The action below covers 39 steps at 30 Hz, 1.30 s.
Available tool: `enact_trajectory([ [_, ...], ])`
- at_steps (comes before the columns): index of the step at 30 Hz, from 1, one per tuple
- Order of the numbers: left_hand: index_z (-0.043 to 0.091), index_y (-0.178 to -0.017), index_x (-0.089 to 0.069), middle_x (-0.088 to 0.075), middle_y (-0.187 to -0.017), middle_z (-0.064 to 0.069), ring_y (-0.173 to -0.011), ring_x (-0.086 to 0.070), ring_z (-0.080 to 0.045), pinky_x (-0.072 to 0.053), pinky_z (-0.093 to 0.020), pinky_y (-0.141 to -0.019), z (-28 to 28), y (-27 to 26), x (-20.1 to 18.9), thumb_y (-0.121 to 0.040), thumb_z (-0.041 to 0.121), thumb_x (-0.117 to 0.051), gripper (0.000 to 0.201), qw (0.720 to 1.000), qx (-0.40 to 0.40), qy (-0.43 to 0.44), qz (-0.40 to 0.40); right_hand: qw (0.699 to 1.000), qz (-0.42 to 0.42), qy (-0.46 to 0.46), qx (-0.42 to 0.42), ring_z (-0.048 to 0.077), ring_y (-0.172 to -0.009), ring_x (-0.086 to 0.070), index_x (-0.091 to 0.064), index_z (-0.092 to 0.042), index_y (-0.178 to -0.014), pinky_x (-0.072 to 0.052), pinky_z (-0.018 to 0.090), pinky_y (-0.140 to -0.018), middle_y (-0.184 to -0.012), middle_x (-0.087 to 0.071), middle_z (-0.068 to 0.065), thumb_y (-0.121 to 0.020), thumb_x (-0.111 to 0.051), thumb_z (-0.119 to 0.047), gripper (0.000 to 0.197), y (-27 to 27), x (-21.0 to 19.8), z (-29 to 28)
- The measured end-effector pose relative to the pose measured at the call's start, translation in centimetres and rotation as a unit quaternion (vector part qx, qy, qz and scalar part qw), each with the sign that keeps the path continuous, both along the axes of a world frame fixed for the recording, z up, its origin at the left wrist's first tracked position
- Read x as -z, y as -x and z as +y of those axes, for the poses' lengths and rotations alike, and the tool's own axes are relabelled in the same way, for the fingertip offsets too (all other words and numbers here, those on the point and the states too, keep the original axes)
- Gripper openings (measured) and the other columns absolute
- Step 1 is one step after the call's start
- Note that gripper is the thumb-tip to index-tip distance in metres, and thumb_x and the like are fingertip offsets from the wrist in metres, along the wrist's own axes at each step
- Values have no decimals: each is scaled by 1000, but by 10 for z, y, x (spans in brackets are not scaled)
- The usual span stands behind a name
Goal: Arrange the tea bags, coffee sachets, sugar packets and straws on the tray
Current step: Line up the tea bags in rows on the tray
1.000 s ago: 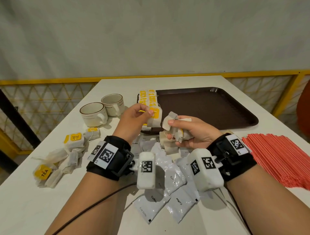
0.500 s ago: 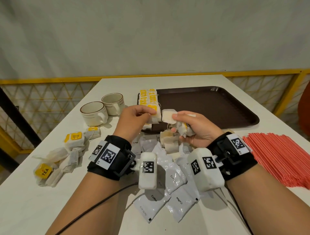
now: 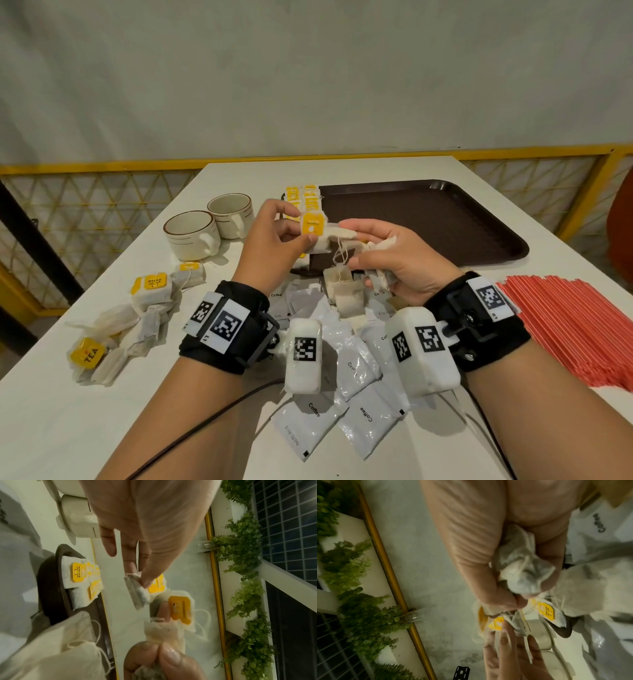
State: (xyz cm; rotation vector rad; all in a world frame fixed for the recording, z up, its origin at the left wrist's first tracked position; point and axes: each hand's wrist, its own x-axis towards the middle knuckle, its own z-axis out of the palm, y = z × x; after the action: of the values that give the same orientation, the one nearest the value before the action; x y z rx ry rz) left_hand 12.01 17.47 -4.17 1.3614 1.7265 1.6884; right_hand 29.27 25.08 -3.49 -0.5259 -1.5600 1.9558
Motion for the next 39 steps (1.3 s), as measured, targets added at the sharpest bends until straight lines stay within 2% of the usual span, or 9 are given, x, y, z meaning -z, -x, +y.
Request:
enact_trajectory([
  [5, 11, -87, -57, -66, -78, -9, -66, -61, -13, -46, -20, -57, 3, 1, 3, -87, 7, -65, 8, 1000, -21, -3, -1, 999, -29, 2, 34, 12, -63, -60, -70, -14, -90, -44, 21, -44, -81, -66, 7, -69, -73, -16, 21, 4, 4, 1],
  [8, 9, -86, -63, -69, -90, -20, -81, -66, -29, -54, -37, -75, 5, 2, 4, -88, 11, -64, 3, 999, -28, -4, 15, 999, -34, -12, 41, 11, -60, -58, -69, -13, -87, -43, 21, -44, -76, -65, 6, -67, -72, -22, 22, 6, 5, 0],
  [10, 13, -82, -65, -69, -88, -17, -77, -64, -23, -53, -32, -74, 4, 0, 3, -89, 11, -63, 7, 1000, -19, -8, 13, 999, -34, -14, 35, 12, -58, -57, -69, -11, -88, -42, 22, -45, -77, -64, 8, -69, -72, -23, 22, 7, 6, -1],
  [14, 15, -79, -67, -67, -74, -1, -58, -58, 0, -43, -10, -53, 2, -5, 2, -89, 9, -62, 12, 999, 27, -14, -22, 997, -44, -19, 57, 14, -52, -55, -66, -10, -85, -41, 21, -42, -73, -63, 9, -82, -69, -15, 7, 10, 8, -2],
  [17, 15, -79, -68, -67, -75, 4, -62, -57, 5, -40, -6, -55, 3, -8, 1, -88, 9, -63, 11, 999, 44, -12, -28, 995, -41, -37, 78, 13, -52, -53, -66, -6, -85, -46, 20, -47, -73, -63, 9, -84, -67, -10, 4, 12, 9, -3],
  [21, 22, -78, -72, -71, -81, 8, -81, -63, -5, -48, -19, -77, 4, -8, 3, -84, 14, -68, 11, 998, 56, -5, -29, 992, -18, -39, 121, 11, -54, -53, -67, -7, -82, -48, 21, -52, -69, -62, 6, -83, -68, -7, 2, 15, 11, -3],
  [26, 19, -85, -72, -70, -82, 10, -78, -61, -1, -43, -12, -70, 3, -8, 3, -89, 15, -63, 11, 997, 63, 5, -38, 989, -23, -8, 148, 13, -54, -53, -66, -8, -85, -46, 21, -43, -68, -60, 8, -84, -69, -9, 3, 16, 11, -4],
  [32, 21, -83, -72, -71, -77, 11, -74, -62, 1, -48, -15, -72, -2, -17, -2, -86, 20, -66, 7, 995, 90, 3, -48, 986, -35, 21, 159, 13, -56, -55, -67, -10, -87, -46, 26, -51, -68, -60, 7, -83, -70, -13, 6, 18, 12, -4],
  [39, 17, -87, -68, -71, -92, -12, -87, -65, -25, -51, -34, -84, 4, -6, 3, -87, 11, -65, 7, 1000, 4, -13, -4, 984, 9, 130, 118, 14, -55, -57, -59, -9, -96, -47, 22, -47, -73, -57, 10, -90, -58, -10, 6, 13, 3, -1],
])
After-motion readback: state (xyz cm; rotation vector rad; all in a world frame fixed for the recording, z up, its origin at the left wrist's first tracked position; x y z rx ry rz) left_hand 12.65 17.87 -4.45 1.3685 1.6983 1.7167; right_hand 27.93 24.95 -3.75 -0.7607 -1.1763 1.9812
